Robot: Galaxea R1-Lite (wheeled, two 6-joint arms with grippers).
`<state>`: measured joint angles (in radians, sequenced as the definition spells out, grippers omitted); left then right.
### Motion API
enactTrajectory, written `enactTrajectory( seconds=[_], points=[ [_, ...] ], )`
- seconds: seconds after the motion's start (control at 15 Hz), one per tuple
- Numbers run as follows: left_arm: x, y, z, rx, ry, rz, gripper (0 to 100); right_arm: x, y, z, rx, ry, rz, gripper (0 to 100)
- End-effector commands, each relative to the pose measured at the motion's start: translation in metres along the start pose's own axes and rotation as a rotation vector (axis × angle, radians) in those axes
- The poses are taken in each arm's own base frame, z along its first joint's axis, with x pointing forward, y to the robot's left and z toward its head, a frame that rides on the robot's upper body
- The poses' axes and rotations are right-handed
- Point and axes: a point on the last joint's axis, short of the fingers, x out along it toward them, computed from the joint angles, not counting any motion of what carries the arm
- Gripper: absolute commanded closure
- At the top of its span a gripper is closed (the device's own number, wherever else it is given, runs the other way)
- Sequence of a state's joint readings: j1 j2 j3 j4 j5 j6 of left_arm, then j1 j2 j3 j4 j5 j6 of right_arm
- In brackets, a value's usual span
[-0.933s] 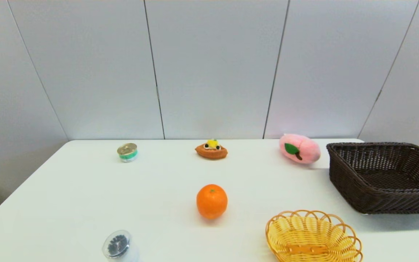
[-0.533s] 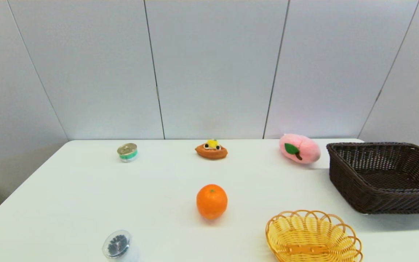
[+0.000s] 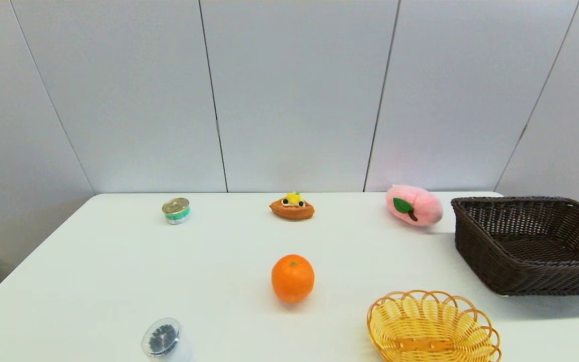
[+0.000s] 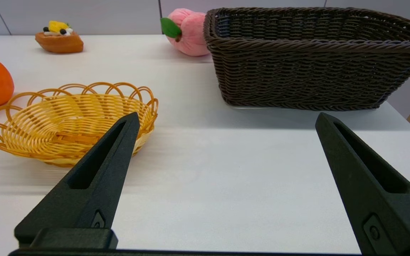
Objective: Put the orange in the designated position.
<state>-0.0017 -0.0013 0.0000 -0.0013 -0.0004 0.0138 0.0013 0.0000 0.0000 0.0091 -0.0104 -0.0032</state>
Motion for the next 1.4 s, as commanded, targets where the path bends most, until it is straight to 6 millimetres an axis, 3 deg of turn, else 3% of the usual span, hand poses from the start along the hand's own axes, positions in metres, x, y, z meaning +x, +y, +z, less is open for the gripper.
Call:
enactTrajectory(
  seconds=[0.07, 0.27, 0.73, 0.8, 0.93, 1.13, 1.27, 1.4],
  points=[
    [0.000, 0.000, 0.000, 0.041, -0.001, -0.007, 0, 0.000, 0.000, 0.000, 0.000, 0.000, 0.000, 0],
    [0.000, 0.000, 0.021, 0.092, -0.013, -0.003, 0, 0.000, 0.000, 0.000, 0.000, 0.000, 0.000, 0],
    [0.035, 0.002, 0.141, 0.095, -0.047, -0.013, 0, 0.000, 0.000, 0.000, 0.000, 0.000, 0.000, 0],
    [0.046, 0.002, 0.157, 0.093, -0.041, -0.011, 0, 0.000, 0.000, 0.000, 0.000, 0.000, 0.000, 0],
    [0.059, 0.002, 0.170, 0.099, -0.026, -0.015, 0, 0.000, 0.000, 0.000, -0.001, 0.000, 0.000, 0],
    [0.091, 0.001, 0.197, 0.115, 0.031, -0.029, 0, 0.000, 0.000, 0.000, -0.001, 0.000, 0.000, 0],
    [0.120, -0.002, 0.227, 0.148, 0.053, -0.063, 0, 0.000, 0.000, 0.000, 0.000, 0.000, 0.000, 0],
    [0.143, -0.011, 0.231, 0.167, 0.082, -0.172, 0, 0.000, 0.000, 0.000, 0.000, 0.000, 0.000, 0]
  ],
)
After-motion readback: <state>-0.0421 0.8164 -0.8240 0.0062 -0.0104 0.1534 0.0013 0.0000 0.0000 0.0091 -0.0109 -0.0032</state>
